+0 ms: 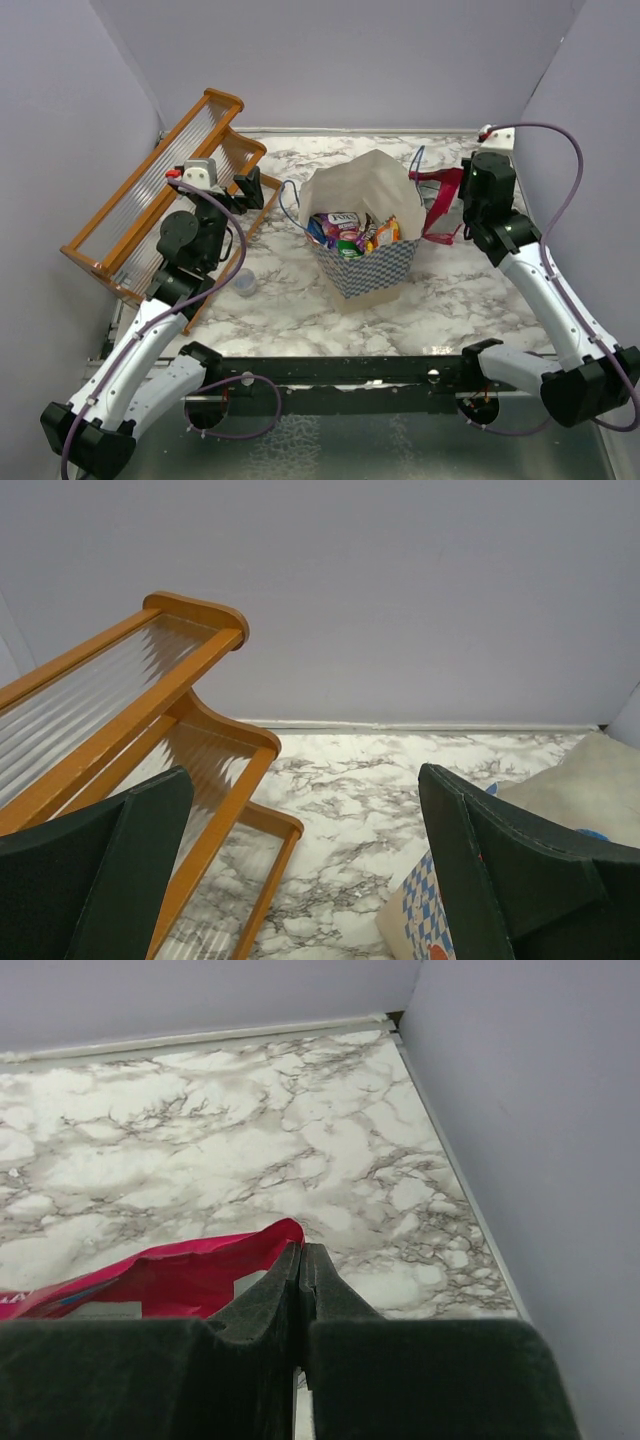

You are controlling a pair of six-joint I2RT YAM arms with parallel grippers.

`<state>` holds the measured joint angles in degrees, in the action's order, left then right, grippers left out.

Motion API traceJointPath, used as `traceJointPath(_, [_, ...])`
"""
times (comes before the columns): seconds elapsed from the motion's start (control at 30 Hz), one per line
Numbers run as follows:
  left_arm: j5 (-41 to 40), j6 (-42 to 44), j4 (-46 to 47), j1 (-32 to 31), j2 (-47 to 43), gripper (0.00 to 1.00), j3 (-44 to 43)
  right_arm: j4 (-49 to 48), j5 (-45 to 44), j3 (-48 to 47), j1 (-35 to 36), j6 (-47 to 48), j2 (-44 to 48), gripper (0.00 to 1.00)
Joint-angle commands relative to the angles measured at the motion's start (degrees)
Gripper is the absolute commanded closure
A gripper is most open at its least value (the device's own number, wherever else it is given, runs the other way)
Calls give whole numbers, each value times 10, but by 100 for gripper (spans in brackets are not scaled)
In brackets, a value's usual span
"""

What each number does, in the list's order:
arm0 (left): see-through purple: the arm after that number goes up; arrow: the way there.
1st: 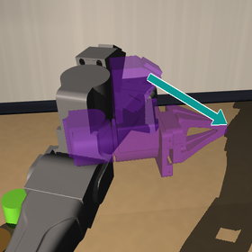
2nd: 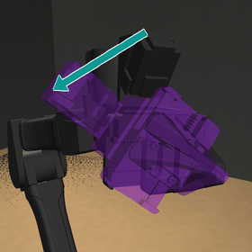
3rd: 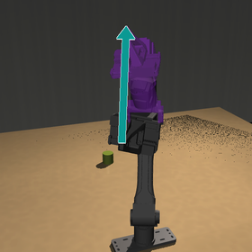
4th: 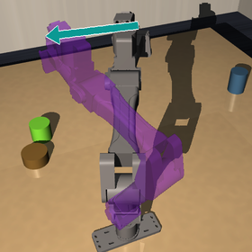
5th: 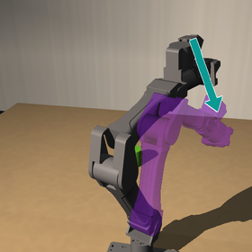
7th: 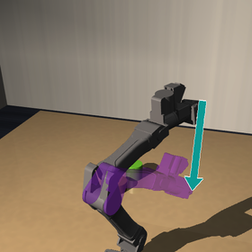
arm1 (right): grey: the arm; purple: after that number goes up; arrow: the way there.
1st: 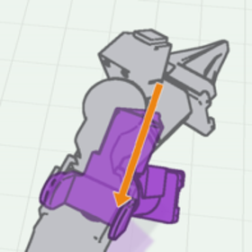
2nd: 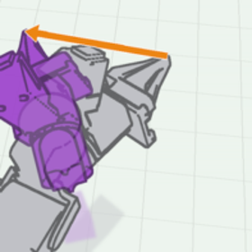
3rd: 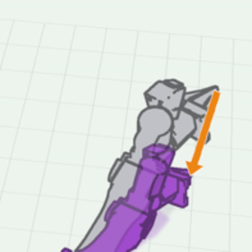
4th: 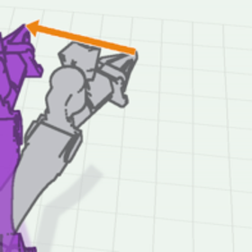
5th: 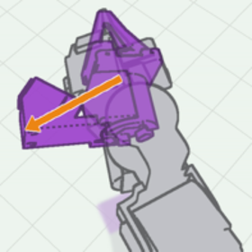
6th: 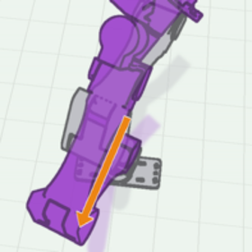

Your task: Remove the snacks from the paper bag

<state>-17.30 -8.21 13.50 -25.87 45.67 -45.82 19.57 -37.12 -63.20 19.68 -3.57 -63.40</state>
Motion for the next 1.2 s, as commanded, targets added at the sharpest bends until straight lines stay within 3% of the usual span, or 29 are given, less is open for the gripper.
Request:
traceJointPath(0.0, [10,-2,15,-5,0,1,8,-62,198,17,-86,-75,-33,99])
traceJointPath(0.1, [9,-1,15,-7,2,1,8,-79,315,9,-120,-116,-80,99])
traceJointPath(0.3, [5,1,14,-9,3,1,8,-102,368,3,-195,-164,-194,99])
traceJointPath(0.6, [3,5,15,-13,13,1,8,-92,361,-60,-298,-154,-287,99])
traceJointPath(0.8, [7,1,15,-14,14,1,8,-115,327,-25,-312,-129,-302,99])
traceJointPath(0.93, [1,-1,5,-21,23,1,2,-125,350,7,-327,-145,-313,98])
traceJointPath(1.03, [-64,-29,-48,-30,36,1,-26,-129,381,28,-352,-156,-309,84])
traceJointPath(1.17, [-180,-136,-204,-30,60,1,-92,-108,412,29,-361,-137,-278,62])
